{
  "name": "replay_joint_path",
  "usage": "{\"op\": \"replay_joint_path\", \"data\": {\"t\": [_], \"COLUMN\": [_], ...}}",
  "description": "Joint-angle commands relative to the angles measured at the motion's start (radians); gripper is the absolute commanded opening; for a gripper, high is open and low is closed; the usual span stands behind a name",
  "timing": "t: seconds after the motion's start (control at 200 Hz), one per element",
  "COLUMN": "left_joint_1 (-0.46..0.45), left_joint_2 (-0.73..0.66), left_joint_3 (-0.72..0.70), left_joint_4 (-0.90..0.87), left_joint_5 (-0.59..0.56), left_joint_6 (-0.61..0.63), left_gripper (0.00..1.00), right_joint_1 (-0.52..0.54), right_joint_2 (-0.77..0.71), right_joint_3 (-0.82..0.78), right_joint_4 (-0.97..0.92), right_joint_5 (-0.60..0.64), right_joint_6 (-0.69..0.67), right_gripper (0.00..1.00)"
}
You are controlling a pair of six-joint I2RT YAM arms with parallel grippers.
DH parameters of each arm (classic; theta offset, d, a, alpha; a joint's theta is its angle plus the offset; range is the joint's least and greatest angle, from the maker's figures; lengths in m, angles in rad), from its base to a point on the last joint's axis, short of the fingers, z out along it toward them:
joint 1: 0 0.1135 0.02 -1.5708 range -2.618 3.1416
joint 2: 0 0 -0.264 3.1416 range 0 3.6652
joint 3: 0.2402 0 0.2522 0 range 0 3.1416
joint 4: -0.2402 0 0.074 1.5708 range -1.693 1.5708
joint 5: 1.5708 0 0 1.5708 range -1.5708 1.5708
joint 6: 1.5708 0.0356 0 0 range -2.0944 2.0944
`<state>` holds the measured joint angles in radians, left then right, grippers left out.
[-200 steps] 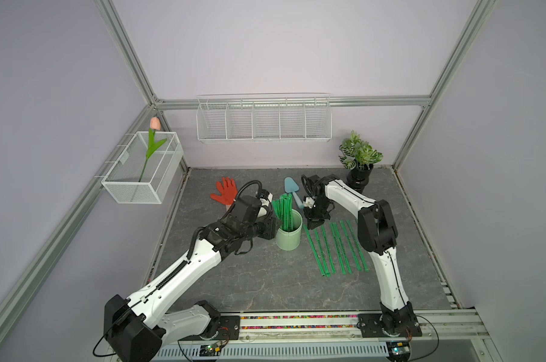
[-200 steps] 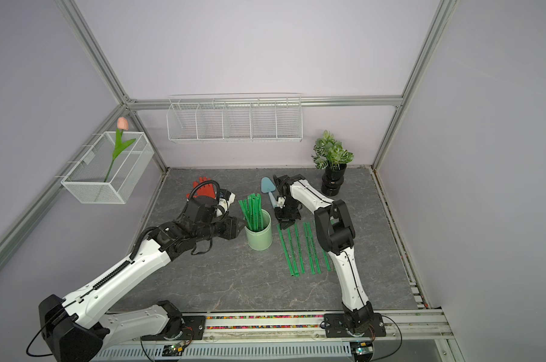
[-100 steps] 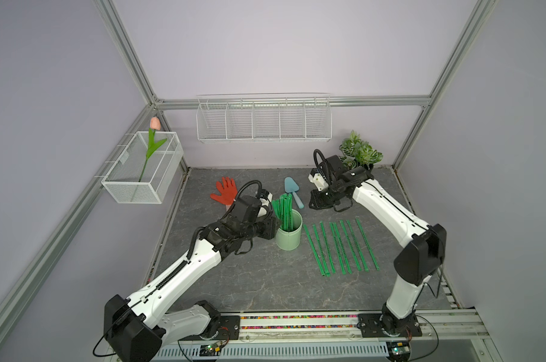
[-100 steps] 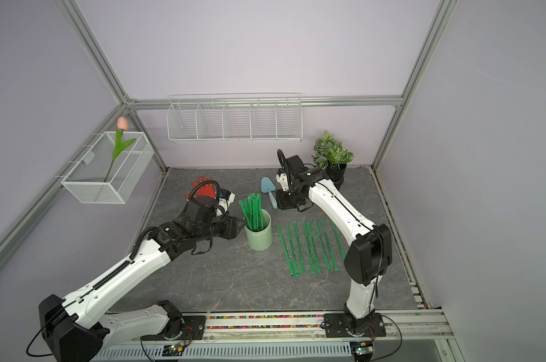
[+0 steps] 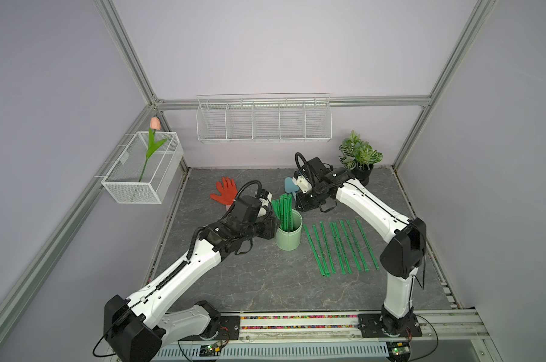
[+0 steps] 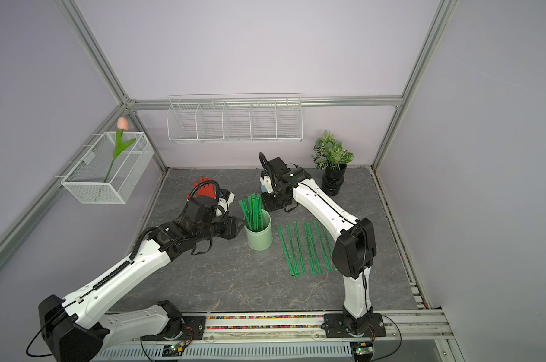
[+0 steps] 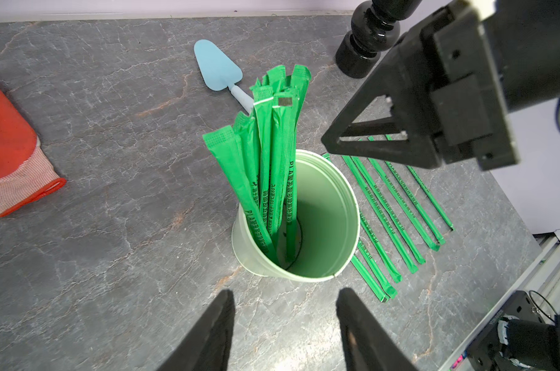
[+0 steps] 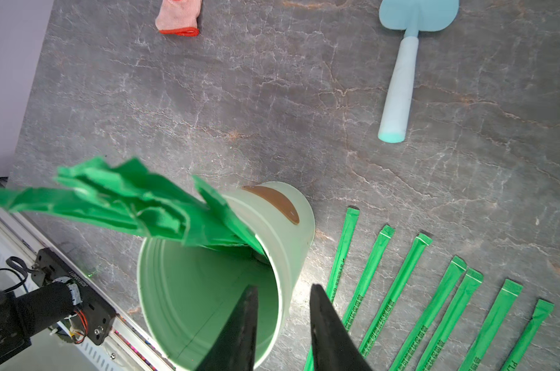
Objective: Take the straws out of the storage container
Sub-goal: Pick up the straw from the container.
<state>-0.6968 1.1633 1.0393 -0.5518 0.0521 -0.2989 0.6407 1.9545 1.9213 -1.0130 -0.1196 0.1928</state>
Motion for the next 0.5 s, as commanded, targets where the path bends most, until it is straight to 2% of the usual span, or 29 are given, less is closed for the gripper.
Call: {"op": "replay_joint_path", "data": {"t": [0.0, 0.495], "left_joint_1": [-0.003, -0.003], "left_joint_2": [-0.017, -0.017], "left_joint_3": [0.006, 0.005], "left_joint_4": [-0.002, -0.002], "left_joint_5": [-0.010, -0.008], "left_joint_6": [0.003, 0.003], "left_gripper": [0.55, 0.55], "right_joint_1": [0.014, 0.030], "right_joint_2": [0.010, 0.087], "right_joint_3": [0.041, 0.134], "right_joint_4": [-0.025, -0.078], "right_joint_5": [0.003, 0.014], "right_joint_6": [-0.020, -0.021], "right_gripper": [0.32, 0.33]}}
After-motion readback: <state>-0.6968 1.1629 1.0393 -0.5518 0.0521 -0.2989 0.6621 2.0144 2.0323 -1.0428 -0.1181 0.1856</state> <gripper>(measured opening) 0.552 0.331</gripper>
